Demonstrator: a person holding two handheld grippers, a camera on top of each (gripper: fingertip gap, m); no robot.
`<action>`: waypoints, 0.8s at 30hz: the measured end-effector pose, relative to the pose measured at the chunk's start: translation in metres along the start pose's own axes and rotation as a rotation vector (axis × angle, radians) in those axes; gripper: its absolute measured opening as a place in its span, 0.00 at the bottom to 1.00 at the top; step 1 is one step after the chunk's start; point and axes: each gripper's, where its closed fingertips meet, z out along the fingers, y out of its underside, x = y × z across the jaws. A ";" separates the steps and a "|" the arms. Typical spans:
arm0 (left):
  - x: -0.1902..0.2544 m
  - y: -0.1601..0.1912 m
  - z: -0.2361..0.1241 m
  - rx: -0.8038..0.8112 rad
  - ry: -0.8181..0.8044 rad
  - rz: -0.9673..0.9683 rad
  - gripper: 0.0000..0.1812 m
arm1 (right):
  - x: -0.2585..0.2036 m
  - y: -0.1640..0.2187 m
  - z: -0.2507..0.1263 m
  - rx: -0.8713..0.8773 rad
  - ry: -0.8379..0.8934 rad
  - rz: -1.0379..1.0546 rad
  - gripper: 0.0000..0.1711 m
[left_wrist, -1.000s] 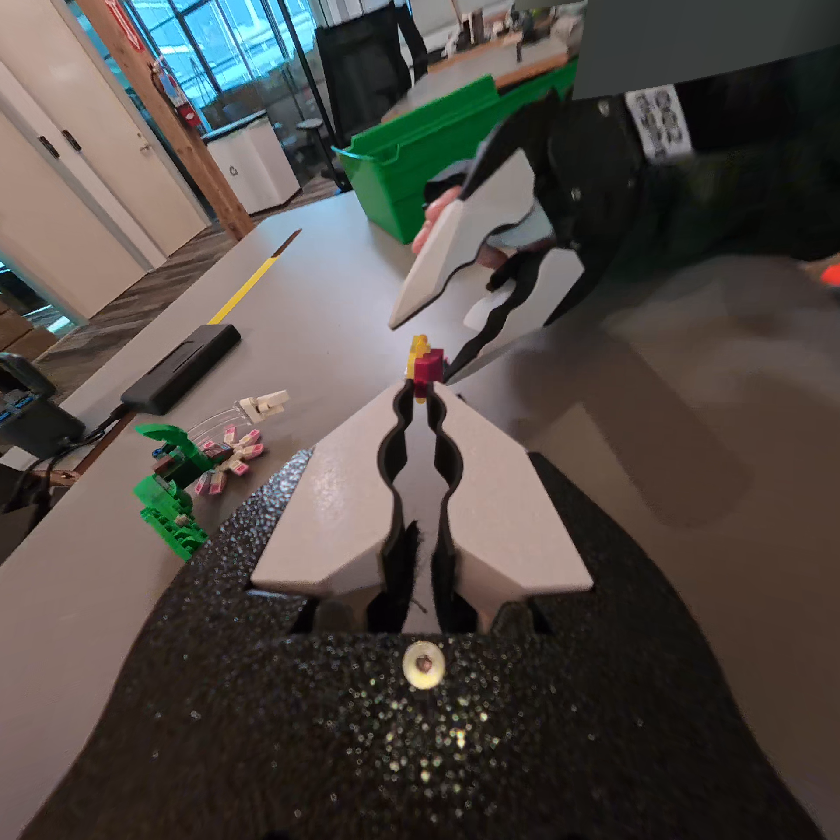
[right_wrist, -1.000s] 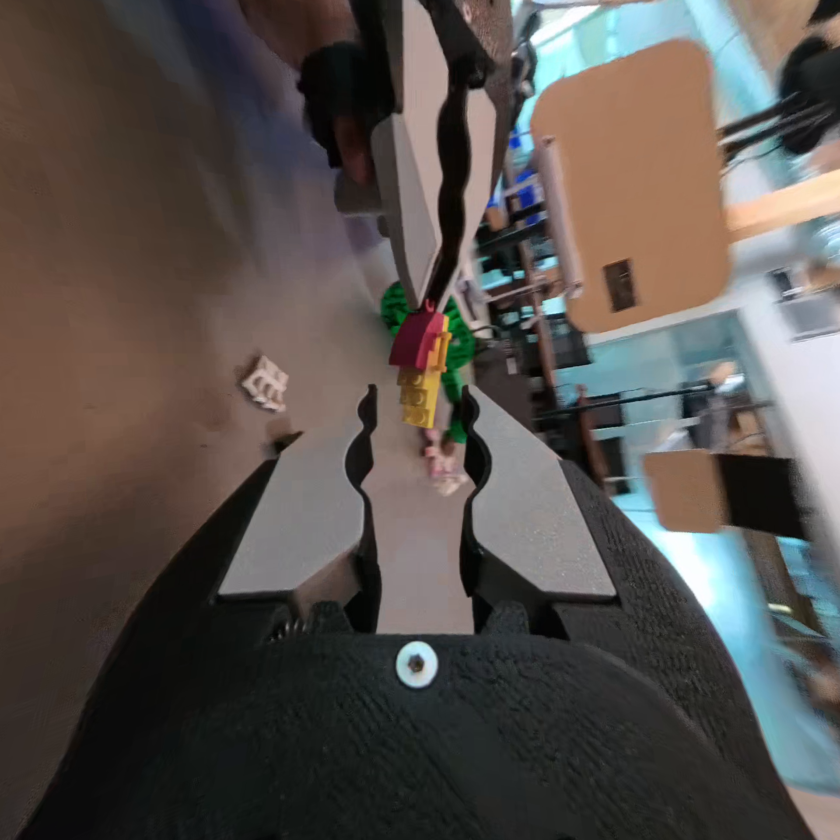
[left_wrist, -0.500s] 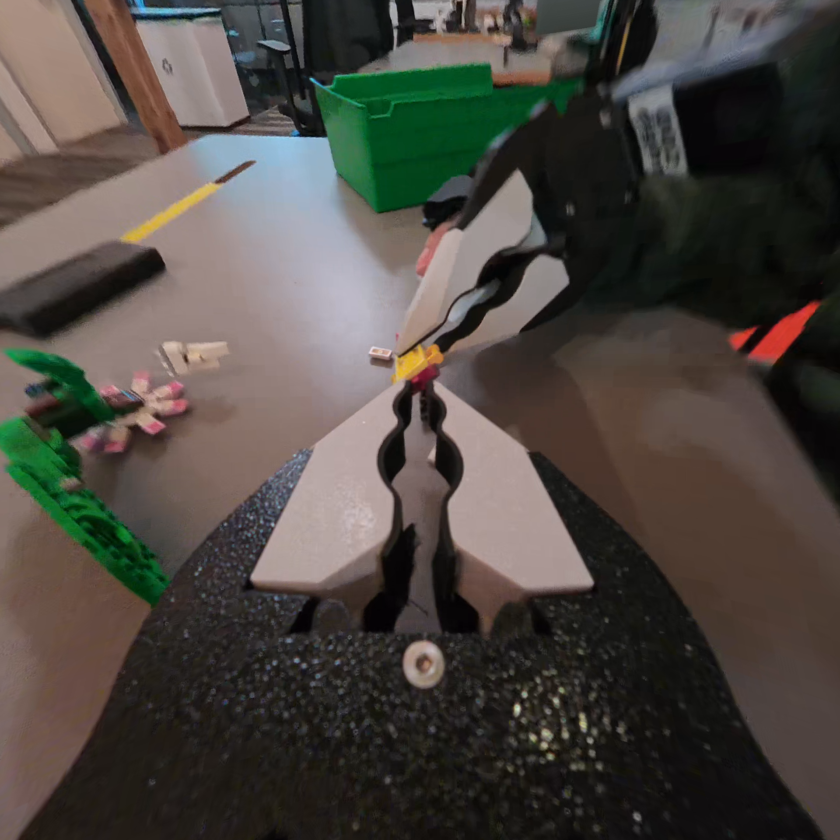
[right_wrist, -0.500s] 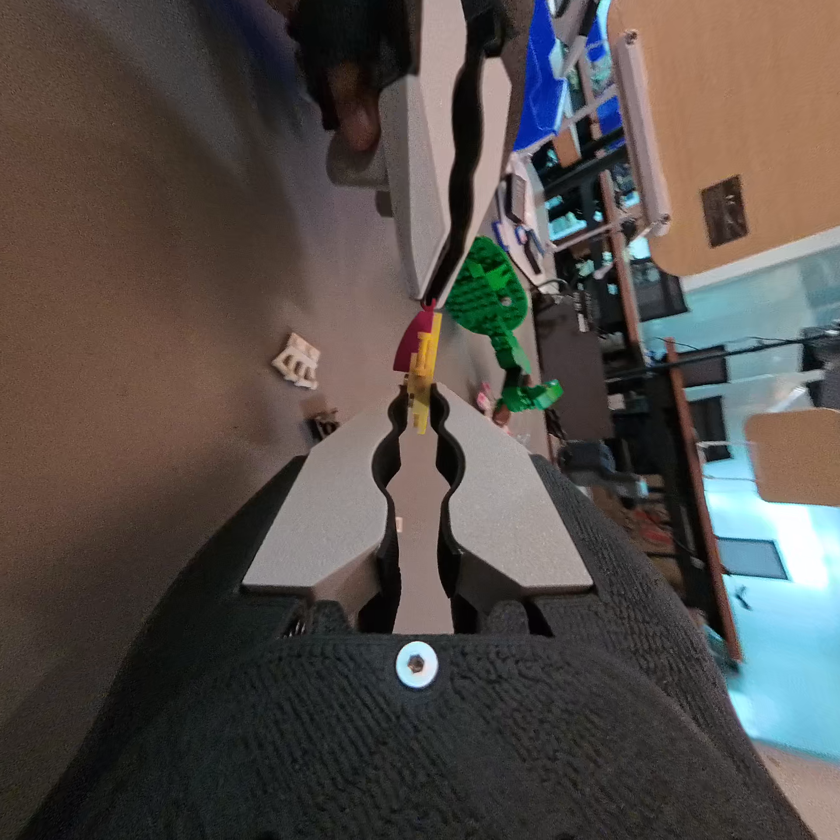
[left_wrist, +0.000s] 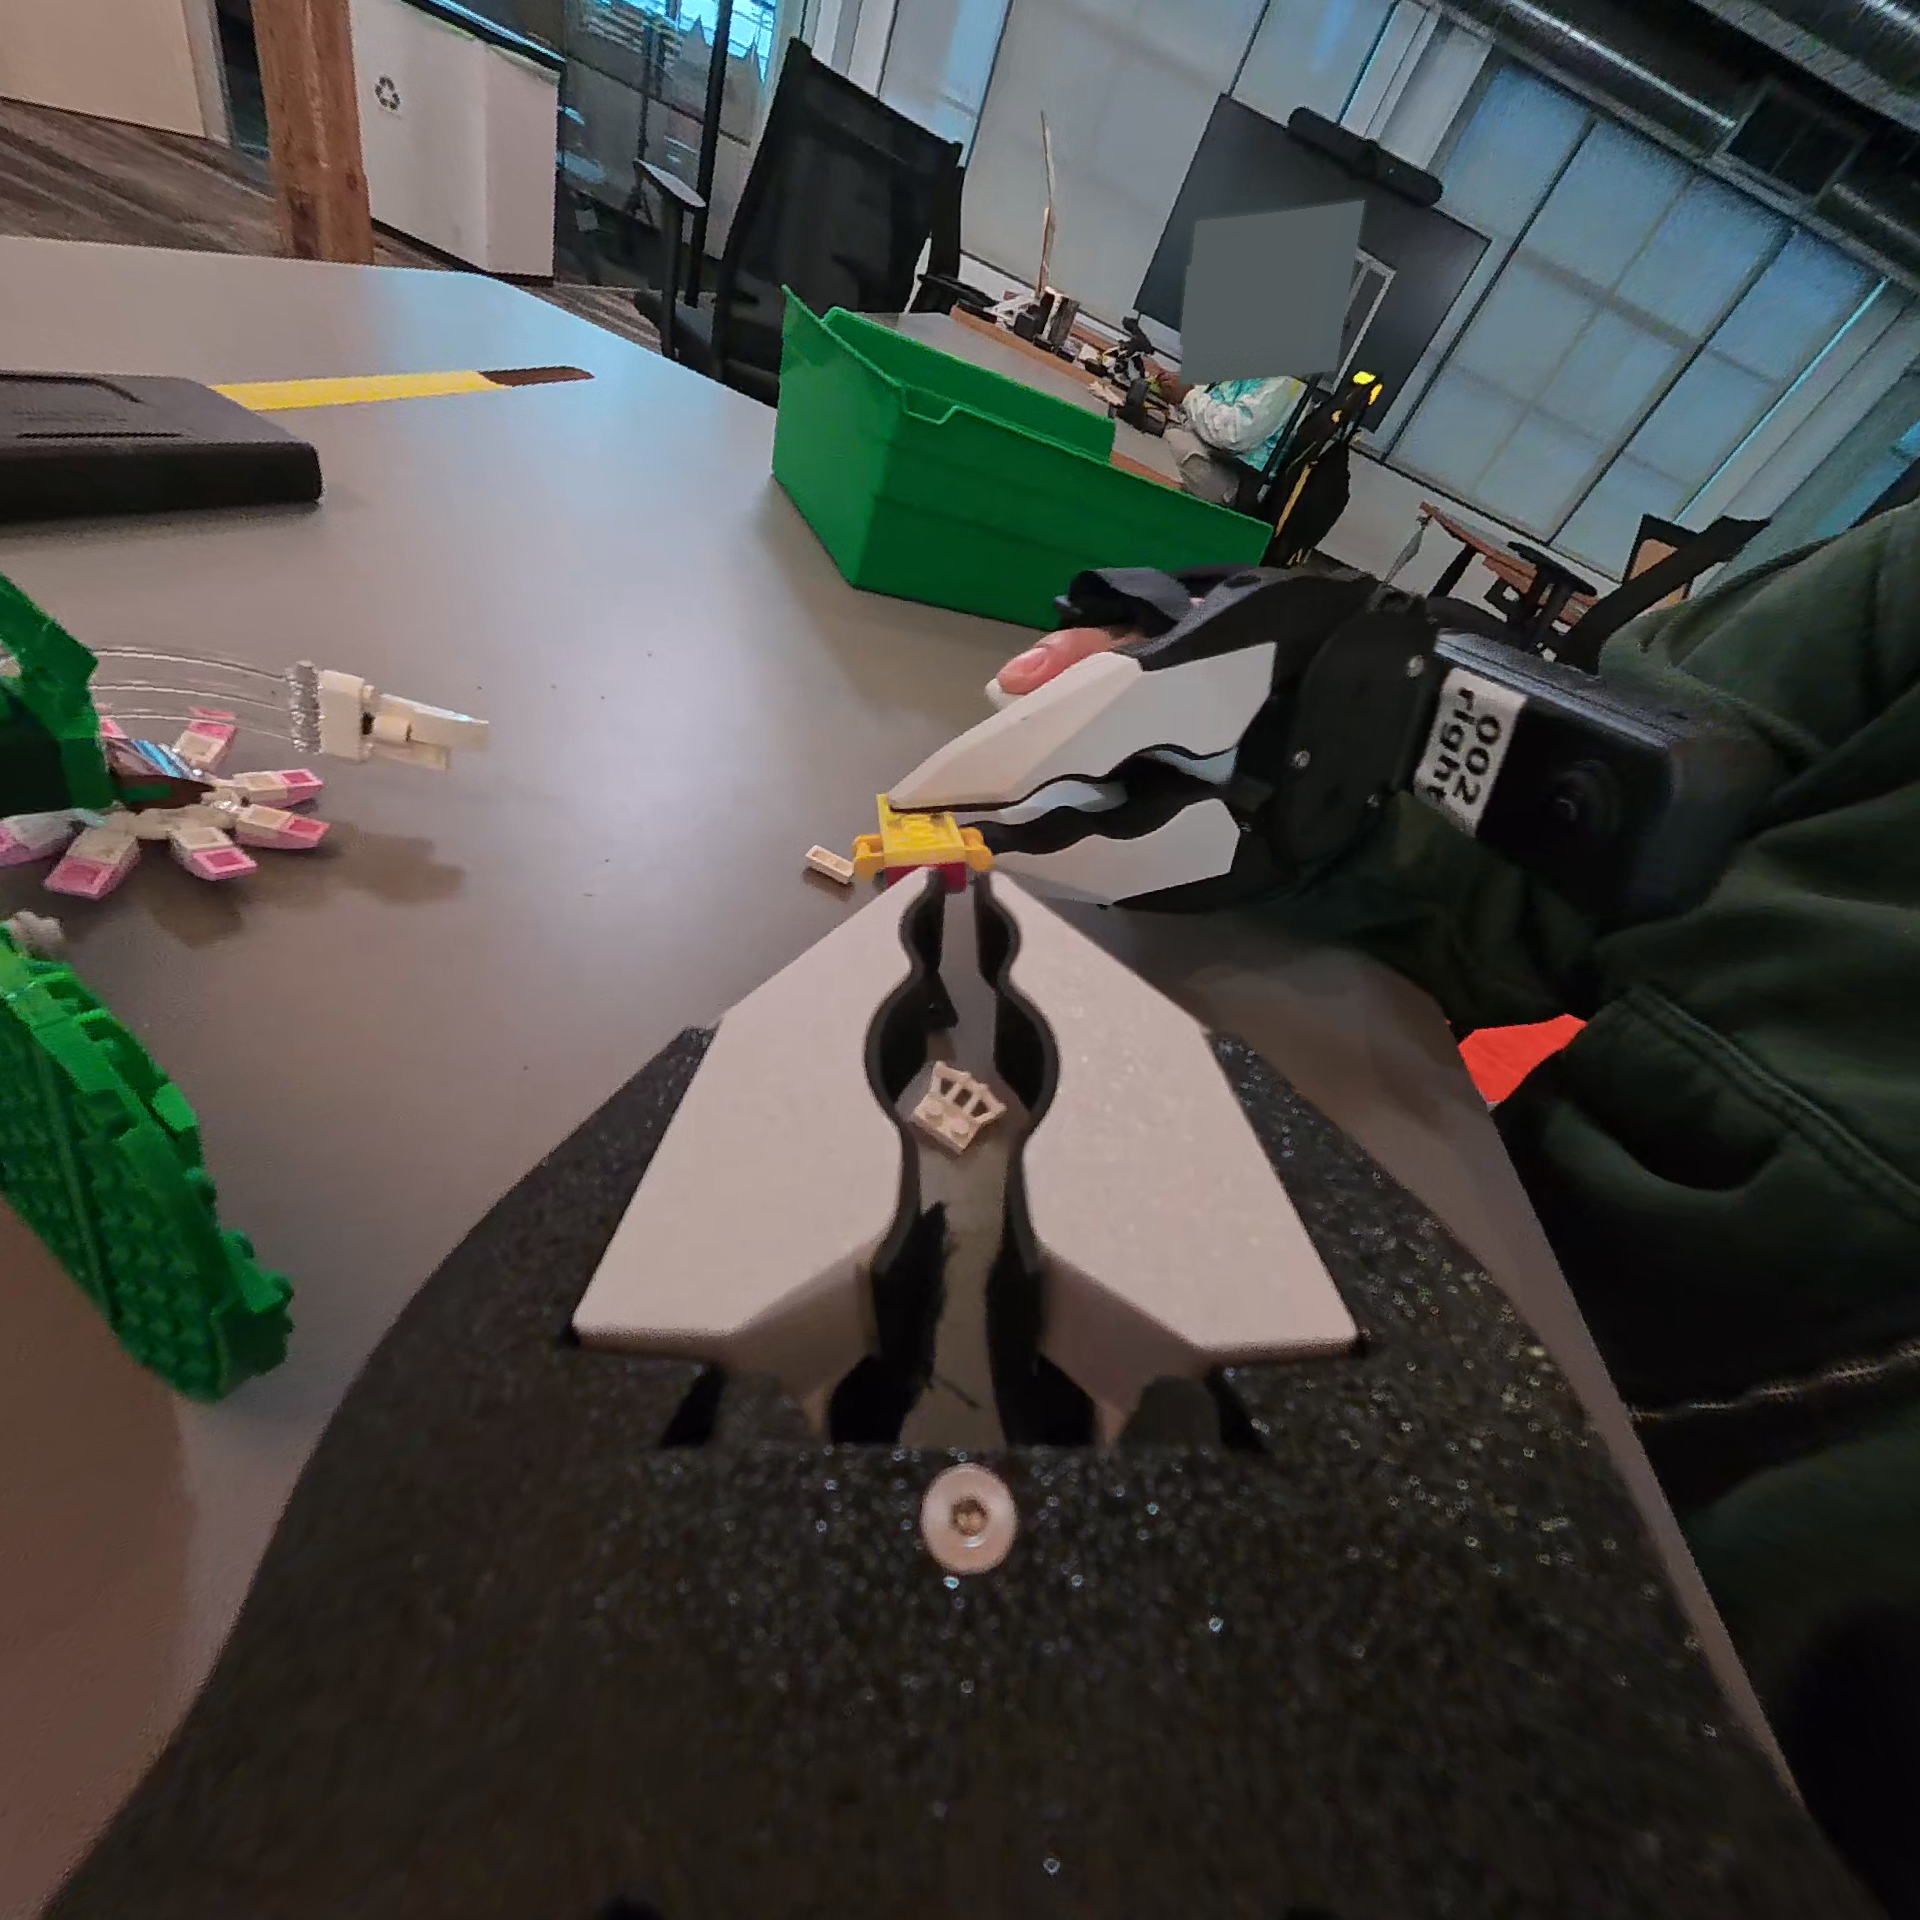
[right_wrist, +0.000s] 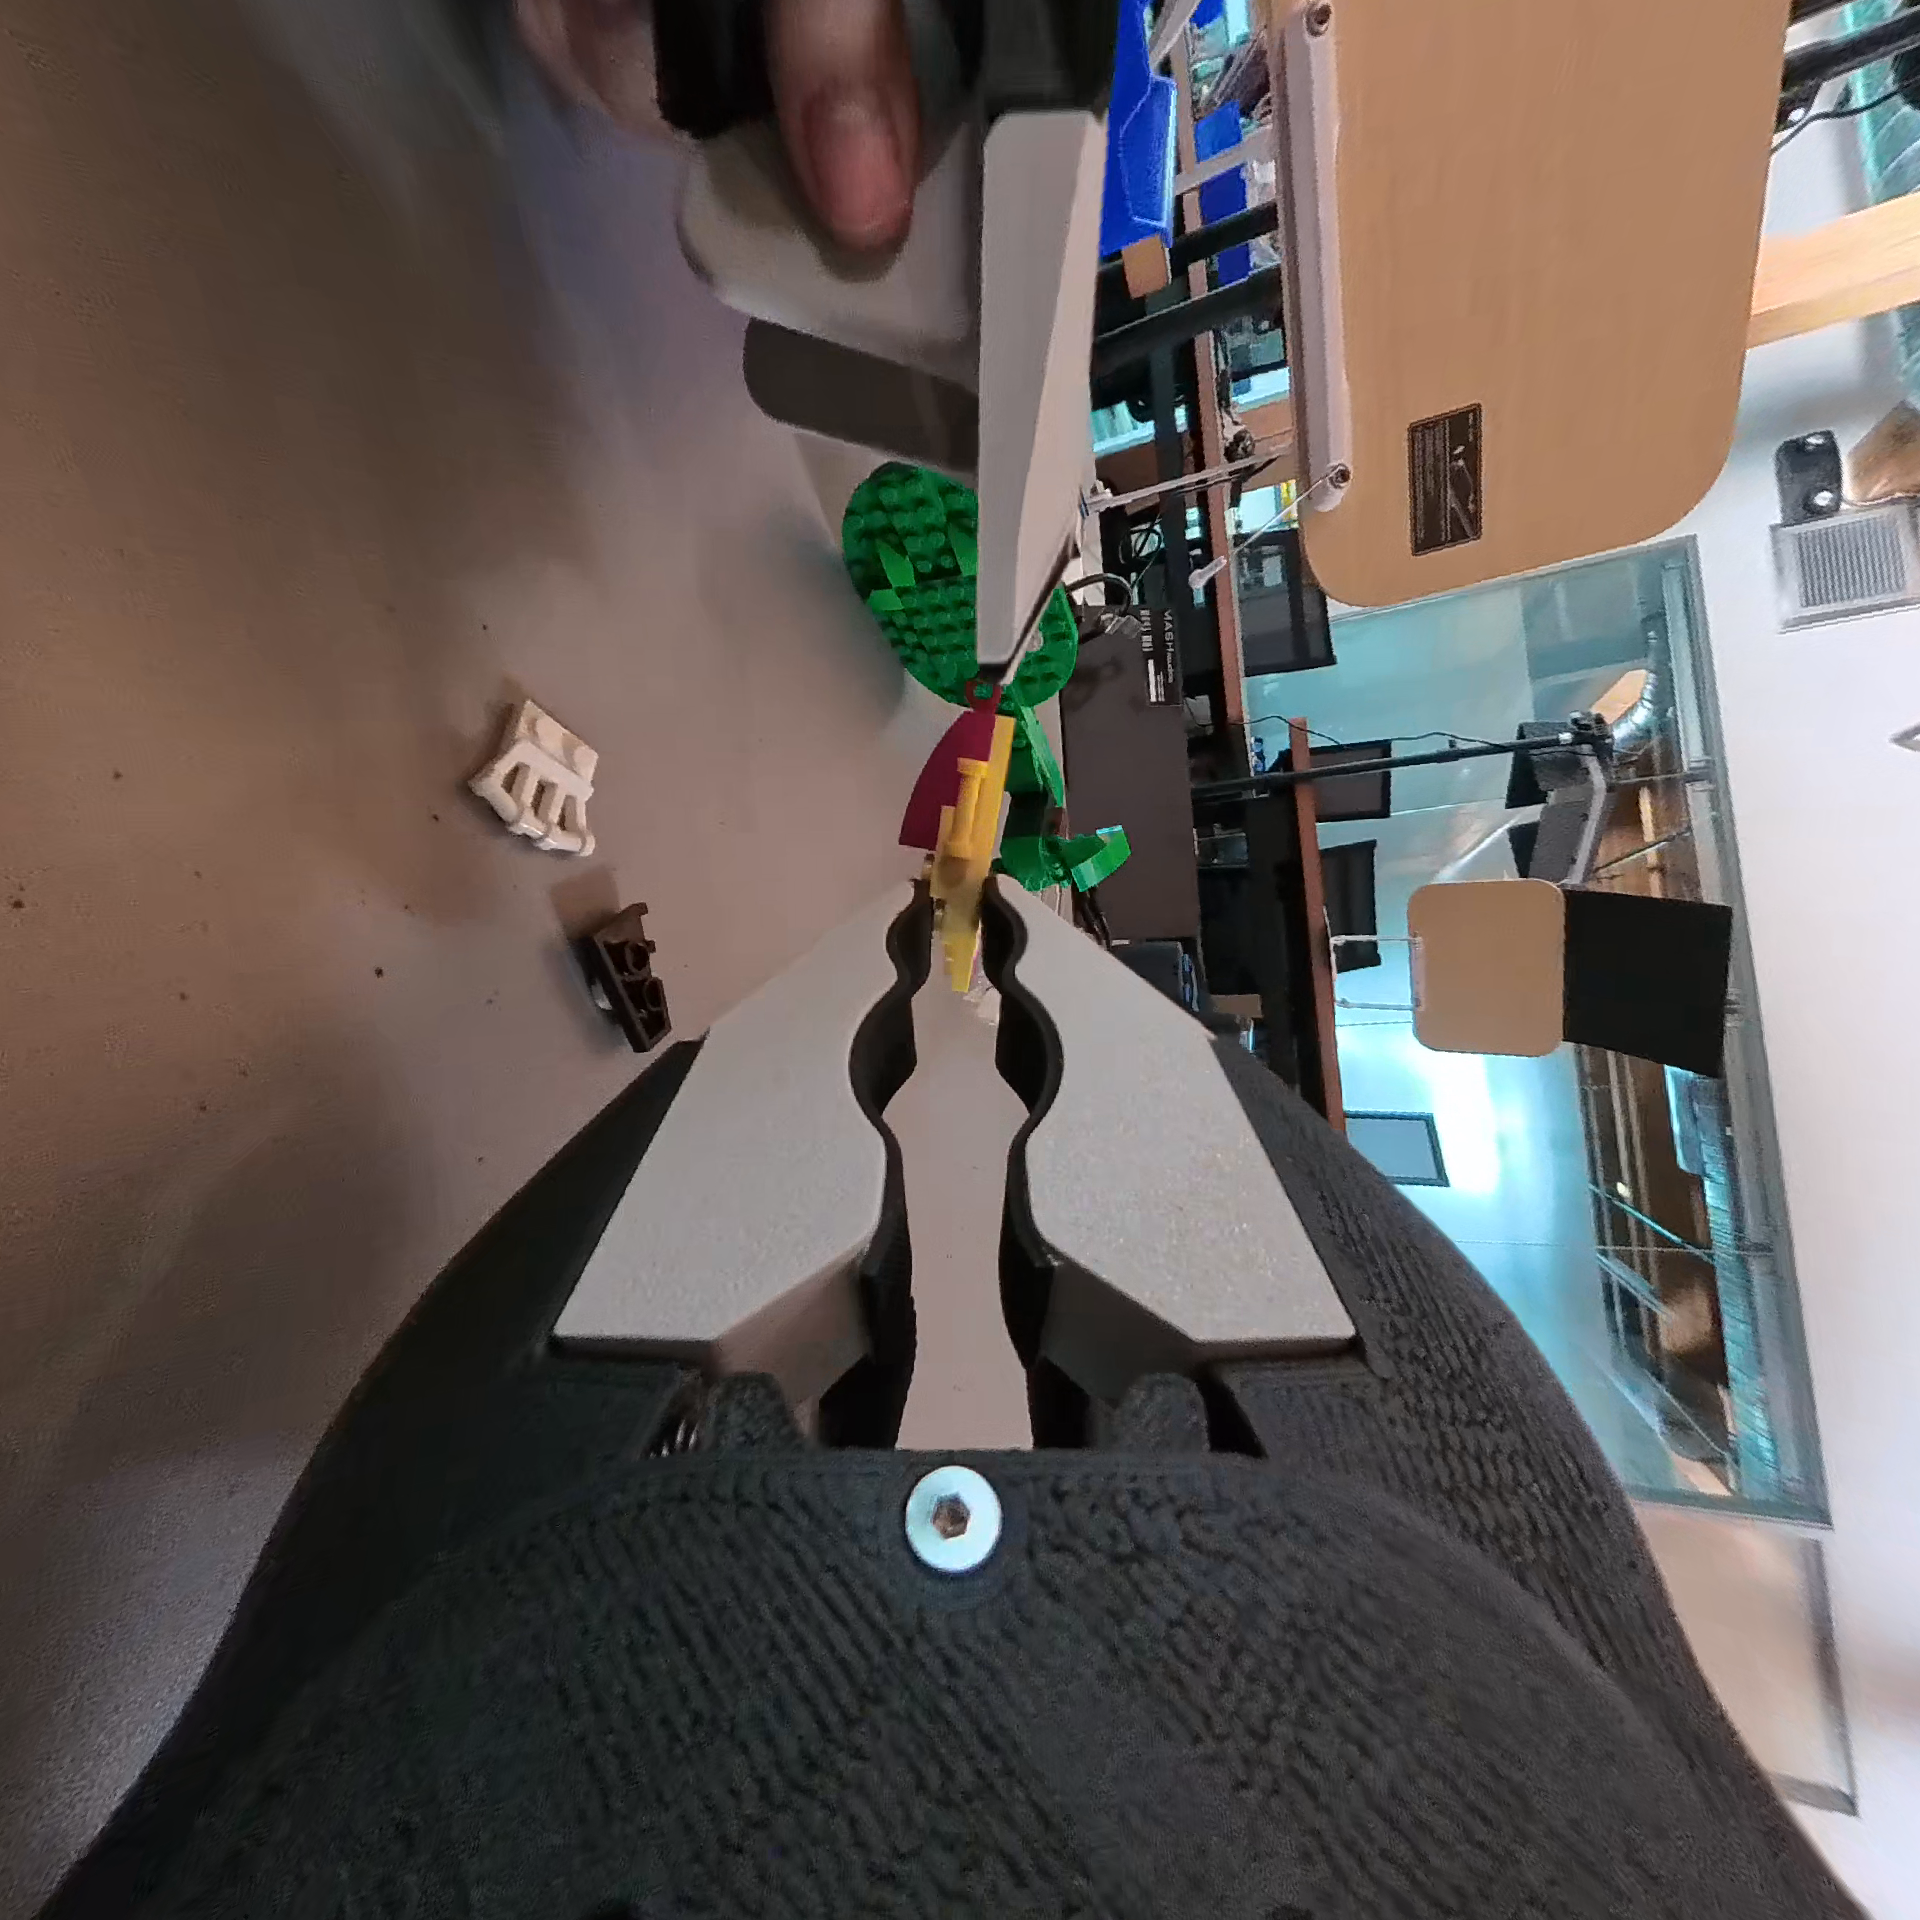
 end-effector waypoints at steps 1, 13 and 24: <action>-0.002 0.000 0.000 0.000 -0.015 -0.005 0.02 | 0.000 -0.001 0.000 0.002 0.005 -0.007 0.04; -0.006 0.005 0.003 -0.021 -0.028 -0.030 0.00 | 0.000 -0.002 0.001 -0.016 0.027 -0.069 0.04; -0.008 0.006 0.003 -0.016 -0.033 -0.065 0.02 | 0.001 -0.001 0.002 -0.038 0.047 -0.110 0.04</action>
